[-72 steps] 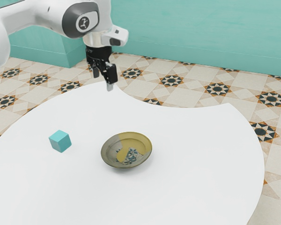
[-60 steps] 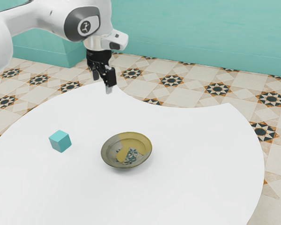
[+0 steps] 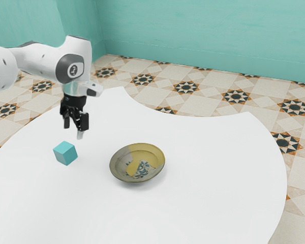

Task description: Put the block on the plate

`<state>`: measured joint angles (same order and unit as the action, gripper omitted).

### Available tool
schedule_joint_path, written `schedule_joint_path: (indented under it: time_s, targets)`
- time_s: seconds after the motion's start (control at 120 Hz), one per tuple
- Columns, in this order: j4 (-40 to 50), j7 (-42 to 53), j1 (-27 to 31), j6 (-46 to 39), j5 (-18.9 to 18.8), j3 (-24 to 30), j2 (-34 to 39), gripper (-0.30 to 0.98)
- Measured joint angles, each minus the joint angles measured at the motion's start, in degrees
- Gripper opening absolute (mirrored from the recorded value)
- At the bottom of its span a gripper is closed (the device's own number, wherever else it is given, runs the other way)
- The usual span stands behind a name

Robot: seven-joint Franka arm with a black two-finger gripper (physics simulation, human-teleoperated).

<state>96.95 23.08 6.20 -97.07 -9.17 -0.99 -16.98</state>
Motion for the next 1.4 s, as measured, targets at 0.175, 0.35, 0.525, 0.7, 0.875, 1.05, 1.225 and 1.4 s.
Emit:
schedule_joint_path:
  time_s: [0.175,0.35,0.525,0.7,0.875,1.05,1.225,1.4]
  targets:
    - [3.53,1.1,4.0,-2.85,1.32,-0.27,-1.23,0.69]
    - [4.62,2.04,6.89,-8.62,2.83,-1.11,-3.96,0.69]
    - [5.34,2.66,7.6,-14.57,6.45,-2.21,-5.63,0.69]
    - [5.31,3.09,7.97,-17.84,7.74,-3.83,-7.02,0.69]
    - [5.11,3.43,8.67,-20.3,8.53,-4.05,-8.72,0.69]
    - [4.67,3.74,8.74,-21.6,8.64,-4.11,-9.71,0.69]
    - [4.5,4.02,9.22,-22.63,8.69,-4.19,-10.94,0.69]
    - [4.41,4.27,9.54,-23.51,9.36,-4.19,-12.02,0.68]
